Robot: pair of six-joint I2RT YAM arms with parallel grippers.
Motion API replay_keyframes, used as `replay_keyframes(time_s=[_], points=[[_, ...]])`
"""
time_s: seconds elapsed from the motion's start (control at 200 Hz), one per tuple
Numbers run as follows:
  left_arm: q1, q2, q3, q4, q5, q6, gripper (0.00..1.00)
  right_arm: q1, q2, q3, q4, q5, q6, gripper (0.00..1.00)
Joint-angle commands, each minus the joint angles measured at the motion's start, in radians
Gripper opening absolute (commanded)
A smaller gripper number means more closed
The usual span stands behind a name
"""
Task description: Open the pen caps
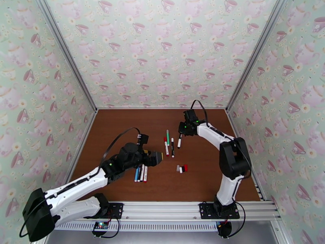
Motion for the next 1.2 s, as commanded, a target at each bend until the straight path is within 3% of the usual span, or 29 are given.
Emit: replay_keyframes(time_s=[0.0, 0.11, 0.185, 0.511, 0.821, 1.062, 1.192], points=[[0.006, 0.046, 0.025, 0.069, 0.090, -0.015, 1.00, 0.035, -0.114, -0.069, 0.046, -0.028, 0.024, 0.19], [0.011, 0.086, 0.035, 0.109, 0.093, -0.060, 1.00, 0.076, -0.219, -0.133, 0.062, -0.014, 0.055, 0.19], [0.026, 0.121, 0.044, 0.162, 0.156, -0.089, 1.00, 0.102, -0.283, -0.163, 0.069, -0.005, 0.083, 0.19], [0.038, 0.223, 0.107, 0.273, 0.198, -0.101, 0.99, 0.198, -0.482, -0.245, 0.090, 0.003, 0.194, 0.19], [0.039, 0.300, 0.158, 0.332, 0.232, -0.124, 0.83, 0.276, -0.607, -0.314, 0.150, 0.030, 0.309, 0.19], [0.031, 0.333, 0.180, 0.354, 0.279, -0.132, 0.58, 0.317, -0.618, -0.322, 0.193, 0.053, 0.340, 0.18], [0.025, 0.331, 0.184, 0.346, 0.275, -0.120, 0.54, 0.335, -0.606, -0.316, 0.195, 0.061, 0.341, 0.18]])
